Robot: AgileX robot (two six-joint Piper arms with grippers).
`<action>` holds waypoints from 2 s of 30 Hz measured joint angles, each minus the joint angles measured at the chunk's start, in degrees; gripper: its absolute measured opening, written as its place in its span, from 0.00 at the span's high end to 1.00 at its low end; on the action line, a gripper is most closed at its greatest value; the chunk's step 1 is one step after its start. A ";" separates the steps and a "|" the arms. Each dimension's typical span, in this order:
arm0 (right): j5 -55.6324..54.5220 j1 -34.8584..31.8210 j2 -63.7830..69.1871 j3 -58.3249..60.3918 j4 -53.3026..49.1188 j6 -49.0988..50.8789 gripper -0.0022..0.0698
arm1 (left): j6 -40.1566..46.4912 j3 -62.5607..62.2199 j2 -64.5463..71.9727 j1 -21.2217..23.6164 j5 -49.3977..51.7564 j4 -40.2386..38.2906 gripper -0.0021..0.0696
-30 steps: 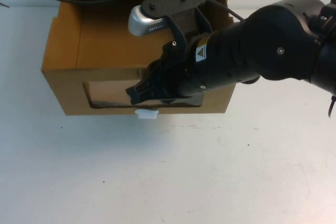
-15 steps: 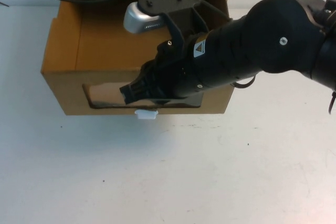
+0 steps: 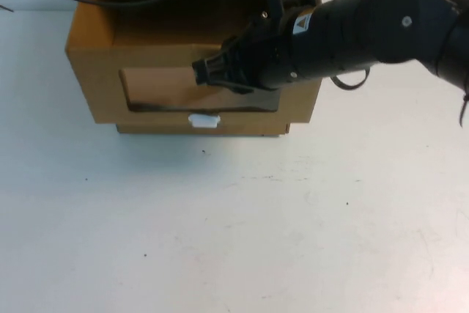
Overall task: Close the shoe box
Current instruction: Close the shoe box with your right arm
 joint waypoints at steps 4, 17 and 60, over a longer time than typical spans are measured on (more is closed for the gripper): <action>0.24 -1.62 3.72 -5.24 2.52 -2.40 0.99 | 0.00 0.00 0.00 0.00 0.00 0.00 0.98; 2.79 -6.37 16.87 -22.19 6.81 -5.02 0.99 | 0.00 -0.11 0.00 0.00 0.00 0.00 0.98; -0.38 -8.78 22.83 -28.92 22.10 -14.15 0.99 | -0.02 -0.11 -0.12 0.00 -0.43 0.00 0.98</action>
